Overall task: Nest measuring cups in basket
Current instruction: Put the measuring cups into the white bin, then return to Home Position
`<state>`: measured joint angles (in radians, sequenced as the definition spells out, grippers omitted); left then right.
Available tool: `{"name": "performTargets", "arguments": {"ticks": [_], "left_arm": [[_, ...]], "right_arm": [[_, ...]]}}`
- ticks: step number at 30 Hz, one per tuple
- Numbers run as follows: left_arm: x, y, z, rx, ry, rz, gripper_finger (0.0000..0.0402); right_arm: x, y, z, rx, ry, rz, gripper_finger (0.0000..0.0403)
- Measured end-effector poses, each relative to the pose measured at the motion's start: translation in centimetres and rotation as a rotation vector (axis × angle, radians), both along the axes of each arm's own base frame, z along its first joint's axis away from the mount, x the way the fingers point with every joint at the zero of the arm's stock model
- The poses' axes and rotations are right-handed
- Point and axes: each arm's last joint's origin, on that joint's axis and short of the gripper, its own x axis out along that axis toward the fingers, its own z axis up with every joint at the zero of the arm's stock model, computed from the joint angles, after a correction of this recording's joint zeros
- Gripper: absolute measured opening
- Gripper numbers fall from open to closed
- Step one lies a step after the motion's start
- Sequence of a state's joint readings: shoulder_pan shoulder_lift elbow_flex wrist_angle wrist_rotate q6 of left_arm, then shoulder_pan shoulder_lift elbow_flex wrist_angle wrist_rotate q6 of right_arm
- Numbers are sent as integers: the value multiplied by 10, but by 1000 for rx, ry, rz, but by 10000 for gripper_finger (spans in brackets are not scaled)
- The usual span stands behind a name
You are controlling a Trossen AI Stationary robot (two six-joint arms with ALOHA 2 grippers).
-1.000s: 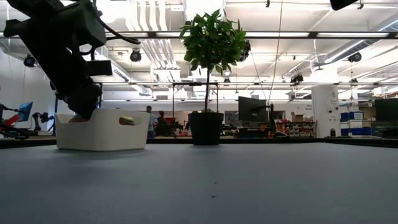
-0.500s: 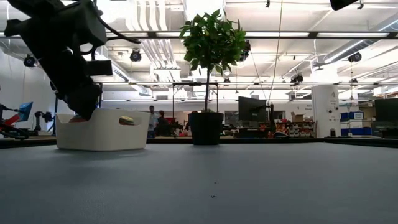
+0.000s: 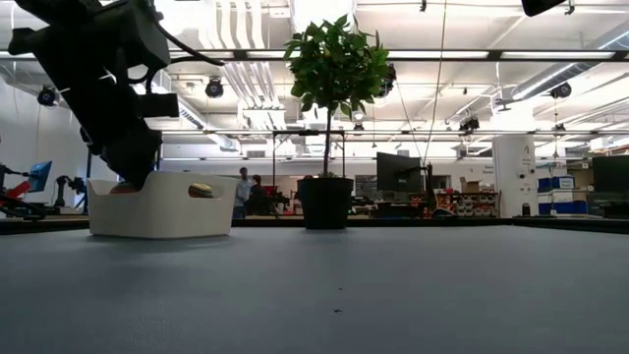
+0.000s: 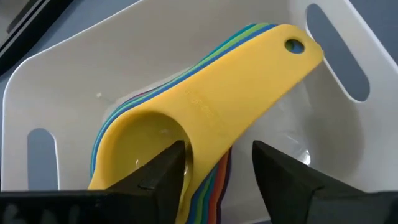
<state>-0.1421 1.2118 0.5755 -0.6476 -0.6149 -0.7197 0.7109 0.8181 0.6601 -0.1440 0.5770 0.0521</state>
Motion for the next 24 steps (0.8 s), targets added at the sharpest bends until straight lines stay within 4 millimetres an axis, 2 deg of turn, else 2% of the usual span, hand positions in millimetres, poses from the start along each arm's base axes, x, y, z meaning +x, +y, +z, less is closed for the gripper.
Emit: {"name": "performTargets", "arguments": {"ticks": [10,17,24], "left_arm": [[-1,0,0,-1,9,-4,235],[-2,0,0,0,22,-4,242],[3,-1,18,-1,56,-26,242]], "right_arm": [[0,0,0,0,0,0,203],[0,0,0,0,0,0,203],[0,0,0,0,0,0,203]]}}
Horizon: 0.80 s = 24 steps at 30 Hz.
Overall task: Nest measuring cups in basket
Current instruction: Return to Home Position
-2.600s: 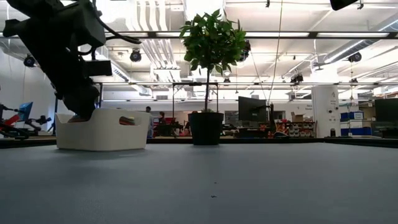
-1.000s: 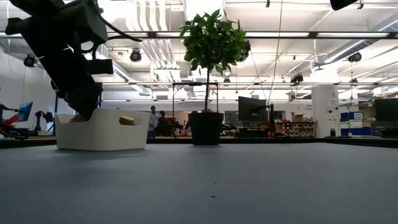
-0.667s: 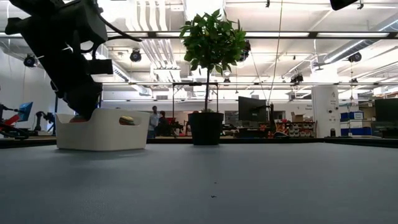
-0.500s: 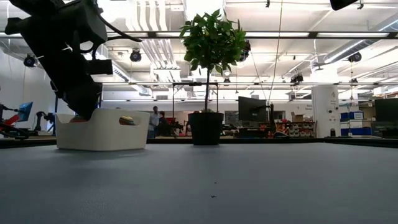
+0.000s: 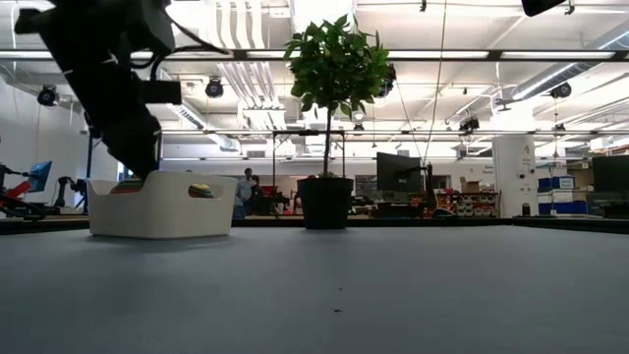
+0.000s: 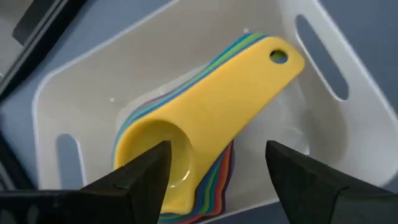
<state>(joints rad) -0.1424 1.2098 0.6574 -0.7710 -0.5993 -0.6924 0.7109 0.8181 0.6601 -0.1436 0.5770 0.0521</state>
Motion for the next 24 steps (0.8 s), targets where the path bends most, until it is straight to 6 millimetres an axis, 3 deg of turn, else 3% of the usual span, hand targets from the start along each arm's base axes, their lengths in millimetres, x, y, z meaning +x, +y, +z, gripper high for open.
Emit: {"name": "performTargets", "arguments": {"ticks": [6,14,18,24], "left_arm": [[3,-1,23,1,59,-40,242],[19,-4,70,35,63,-231,236],[31,-9,98,85,-37,-353,214],[44,-37,123,194,-276,-656,149]], "right_arm": [[0,0,0,0,0,0,203],[0,0,0,0,0,0,203],[0,0,0,-7,0,2,203],[-1,0,-5,-61,9,18,203]]}}
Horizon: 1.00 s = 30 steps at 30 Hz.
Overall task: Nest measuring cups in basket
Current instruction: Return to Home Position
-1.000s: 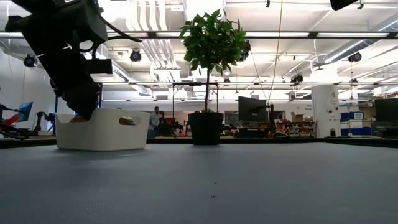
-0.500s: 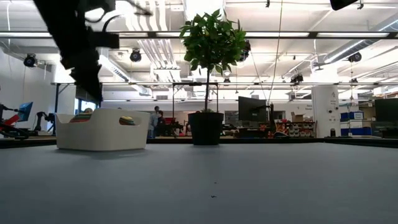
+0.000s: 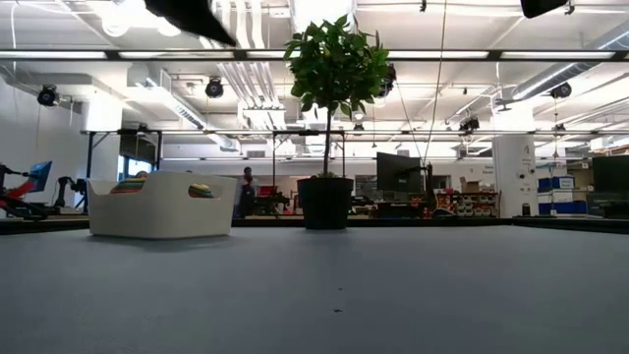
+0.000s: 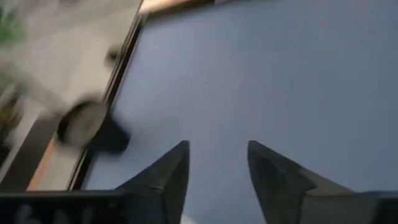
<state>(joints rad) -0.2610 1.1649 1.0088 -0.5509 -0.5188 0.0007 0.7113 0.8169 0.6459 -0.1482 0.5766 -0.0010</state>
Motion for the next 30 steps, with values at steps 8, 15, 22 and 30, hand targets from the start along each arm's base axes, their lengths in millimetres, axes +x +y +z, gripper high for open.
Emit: {"name": "performTargets", "arguments": {"ticks": [8,15,22,30], "left_arm": [[-12,-8,-4,-23,-259,-167,50],[-32,-1,-27,-45,-404,-171,4],[-53,7,-43,-70,-532,-159,0],[-67,17,-60,-91,-619,-112,0]], "right_arm": [[-4,-4,-9,-36,-57,23,203],[-19,-17,-20,-21,-171,33,203],[-38,-38,-25,-12,-252,-39,203],[-58,-65,-29,43,-368,-120,203]]}}
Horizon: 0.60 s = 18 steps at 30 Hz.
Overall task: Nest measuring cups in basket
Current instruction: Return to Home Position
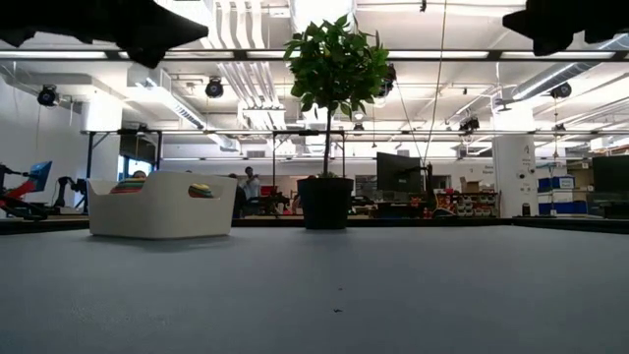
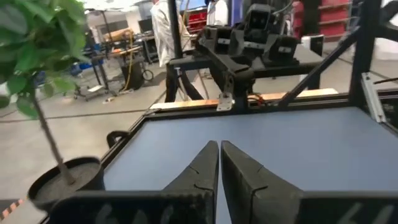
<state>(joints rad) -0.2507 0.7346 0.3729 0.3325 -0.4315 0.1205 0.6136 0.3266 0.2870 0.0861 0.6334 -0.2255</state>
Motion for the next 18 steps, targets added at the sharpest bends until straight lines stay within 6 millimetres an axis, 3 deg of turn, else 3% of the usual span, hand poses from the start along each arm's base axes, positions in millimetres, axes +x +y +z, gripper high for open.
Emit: {"name": "performTargets", "arguments": {"ticks": [13,18], "left_arm": [[-7,8,-19,-66,-34,40,0],[-10,11,-30,-73,-68,57,0]], "right_arm": [[-31,-22,-2,-3,-113,8,203],[-32,-24,-5,-33,-104,-11,203]]}}
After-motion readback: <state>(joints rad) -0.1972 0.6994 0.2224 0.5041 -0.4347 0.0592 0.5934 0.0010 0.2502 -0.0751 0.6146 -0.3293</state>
